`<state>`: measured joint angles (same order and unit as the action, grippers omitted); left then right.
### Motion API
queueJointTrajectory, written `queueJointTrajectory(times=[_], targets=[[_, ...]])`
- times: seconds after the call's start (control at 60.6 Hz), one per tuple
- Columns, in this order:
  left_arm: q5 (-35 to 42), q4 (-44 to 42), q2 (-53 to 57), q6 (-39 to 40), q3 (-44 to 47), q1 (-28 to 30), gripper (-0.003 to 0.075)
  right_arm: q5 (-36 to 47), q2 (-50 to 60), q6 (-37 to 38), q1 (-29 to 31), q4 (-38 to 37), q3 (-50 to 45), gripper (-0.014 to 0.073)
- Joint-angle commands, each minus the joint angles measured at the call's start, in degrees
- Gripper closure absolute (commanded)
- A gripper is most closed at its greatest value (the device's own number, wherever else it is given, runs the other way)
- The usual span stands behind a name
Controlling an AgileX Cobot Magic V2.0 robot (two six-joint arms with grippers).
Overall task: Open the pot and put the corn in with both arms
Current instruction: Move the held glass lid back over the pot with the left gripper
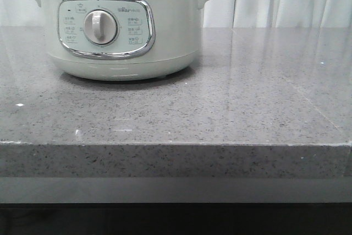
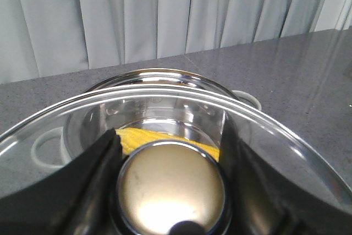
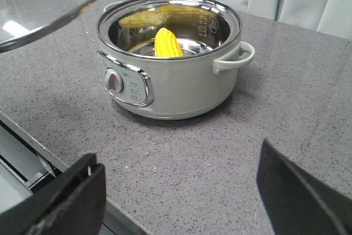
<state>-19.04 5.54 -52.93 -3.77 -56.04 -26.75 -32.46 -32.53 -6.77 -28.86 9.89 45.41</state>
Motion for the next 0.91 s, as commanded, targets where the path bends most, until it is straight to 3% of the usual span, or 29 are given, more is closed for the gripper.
queueJointTrajectory(times=[0.0,0.462,0.891], targets=[[9.1,0.6,-3.5,0.2,-6.2,-0.1,0.0511,4.7,0.1,-0.2,0.0,0.4,1.3,0.0012],[9.5,1.2,-27.9,0.2,-25.7,3.1,0.0511,4.7,0.1,-0.2,0.0,0.4,1.3,0.0012],[18.1,1.2,-36.4,0.2,-29.2,0.9,0.0512,4.7,0.1,-0.2,0.0,0.4,1.3,0.0012]])
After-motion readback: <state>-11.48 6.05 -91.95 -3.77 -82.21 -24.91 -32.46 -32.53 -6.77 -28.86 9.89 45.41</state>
